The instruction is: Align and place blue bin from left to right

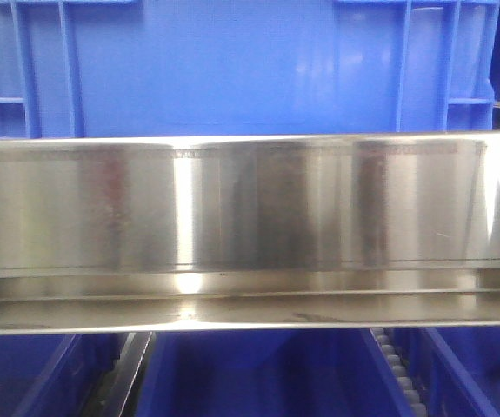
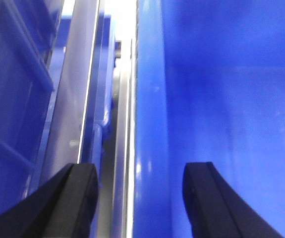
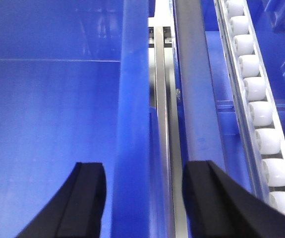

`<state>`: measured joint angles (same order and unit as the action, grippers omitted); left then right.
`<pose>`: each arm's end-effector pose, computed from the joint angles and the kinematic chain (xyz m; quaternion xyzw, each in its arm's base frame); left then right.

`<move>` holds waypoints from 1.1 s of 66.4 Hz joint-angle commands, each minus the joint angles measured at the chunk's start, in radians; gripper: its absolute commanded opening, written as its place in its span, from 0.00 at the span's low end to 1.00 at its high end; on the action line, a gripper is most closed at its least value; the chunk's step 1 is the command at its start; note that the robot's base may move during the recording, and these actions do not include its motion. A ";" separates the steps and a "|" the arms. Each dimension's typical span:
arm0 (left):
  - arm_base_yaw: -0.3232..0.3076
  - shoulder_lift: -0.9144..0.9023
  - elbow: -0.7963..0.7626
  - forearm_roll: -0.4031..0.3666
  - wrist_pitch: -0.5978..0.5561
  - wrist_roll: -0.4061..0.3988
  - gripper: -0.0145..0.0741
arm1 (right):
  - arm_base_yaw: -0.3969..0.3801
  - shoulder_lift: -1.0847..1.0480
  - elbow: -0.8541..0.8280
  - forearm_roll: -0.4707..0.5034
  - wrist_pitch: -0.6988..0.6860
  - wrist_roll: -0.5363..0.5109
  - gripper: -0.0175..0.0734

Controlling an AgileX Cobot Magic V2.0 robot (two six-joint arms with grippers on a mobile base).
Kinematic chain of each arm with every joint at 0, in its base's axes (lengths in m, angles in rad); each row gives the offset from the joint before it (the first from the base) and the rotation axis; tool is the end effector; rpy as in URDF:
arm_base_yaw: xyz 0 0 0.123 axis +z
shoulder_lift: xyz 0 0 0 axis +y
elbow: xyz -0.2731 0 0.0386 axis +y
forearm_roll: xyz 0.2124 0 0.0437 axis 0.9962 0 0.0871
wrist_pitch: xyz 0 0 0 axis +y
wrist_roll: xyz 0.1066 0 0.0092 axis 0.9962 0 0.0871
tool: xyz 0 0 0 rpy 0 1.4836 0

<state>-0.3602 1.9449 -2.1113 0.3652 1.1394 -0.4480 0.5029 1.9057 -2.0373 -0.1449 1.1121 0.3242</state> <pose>0.3903 -0.1099 0.3647 -0.0245 0.9261 0.0364 0.3748 0.3552 0.1796 0.3570 -0.0926 0.9362 0.0674 0.3324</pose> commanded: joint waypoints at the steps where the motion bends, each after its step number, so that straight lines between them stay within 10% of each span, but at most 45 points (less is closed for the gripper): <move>1: -0.002 -0.001 -0.009 0.006 0.003 -0.008 0.50 | 0.000 -0.002 -0.007 -0.008 -0.012 -0.001 0.47; 38: -0.002 -0.001 -0.009 0.000 0.009 -0.008 0.48 | 0.000 -0.002 -0.007 -0.008 -0.012 -0.001 0.46; 54: -0.002 -0.001 -0.009 -0.006 0.023 -0.008 0.14 | 0.000 -0.002 -0.007 -0.008 0.004 -0.001 0.09; 73: -0.002 -0.001 -0.009 -0.008 0.020 -0.008 0.04 | 0.000 -0.002 -0.007 -0.008 0.008 -0.001 0.12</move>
<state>-0.3608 1.9470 -2.1136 0.3431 1.1459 -0.4480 0.5050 1.9081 -2.0373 -0.1290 1.1102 0.3261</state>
